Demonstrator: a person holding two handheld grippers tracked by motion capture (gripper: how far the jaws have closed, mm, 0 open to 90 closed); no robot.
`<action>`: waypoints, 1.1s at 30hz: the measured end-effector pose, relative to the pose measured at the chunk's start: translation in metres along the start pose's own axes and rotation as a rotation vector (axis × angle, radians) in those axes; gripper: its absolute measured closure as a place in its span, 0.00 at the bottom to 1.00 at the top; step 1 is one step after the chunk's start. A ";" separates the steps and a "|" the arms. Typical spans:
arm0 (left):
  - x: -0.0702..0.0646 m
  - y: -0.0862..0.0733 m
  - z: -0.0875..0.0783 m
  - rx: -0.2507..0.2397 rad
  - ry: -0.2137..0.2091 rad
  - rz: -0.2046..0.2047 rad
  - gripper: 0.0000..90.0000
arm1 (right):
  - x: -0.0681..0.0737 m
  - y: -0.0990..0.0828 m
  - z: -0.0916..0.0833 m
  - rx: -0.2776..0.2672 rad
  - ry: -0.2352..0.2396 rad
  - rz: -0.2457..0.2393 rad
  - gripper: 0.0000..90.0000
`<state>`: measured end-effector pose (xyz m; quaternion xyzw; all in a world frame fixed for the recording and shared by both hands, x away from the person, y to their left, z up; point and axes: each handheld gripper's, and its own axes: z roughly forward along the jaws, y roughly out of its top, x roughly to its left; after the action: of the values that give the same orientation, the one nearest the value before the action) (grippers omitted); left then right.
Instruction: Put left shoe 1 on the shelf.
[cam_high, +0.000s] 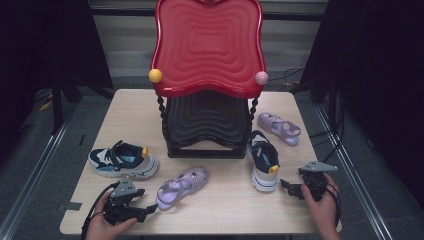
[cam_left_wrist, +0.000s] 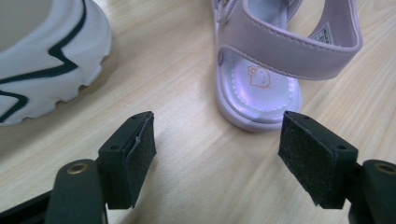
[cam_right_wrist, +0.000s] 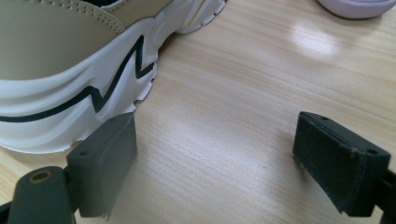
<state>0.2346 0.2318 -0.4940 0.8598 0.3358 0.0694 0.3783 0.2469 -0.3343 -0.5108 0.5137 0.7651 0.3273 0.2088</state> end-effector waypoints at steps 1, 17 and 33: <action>0.000 0.000 0.001 0.004 -0.005 0.001 0.29 | 0.000 0.000 0.000 0.000 0.000 0.000 0.15; -0.009 0.002 0.013 -0.021 -0.014 0.003 0.23 | 0.000 0.000 0.000 -0.001 -0.001 -0.002 0.15; -0.022 0.011 0.033 -0.033 0.037 0.068 0.14 | 0.000 0.000 0.000 0.001 0.000 0.001 0.15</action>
<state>0.2362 0.1927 -0.5061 0.8630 0.3121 0.1036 0.3835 0.2468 -0.3342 -0.5108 0.5143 0.7649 0.3271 0.2084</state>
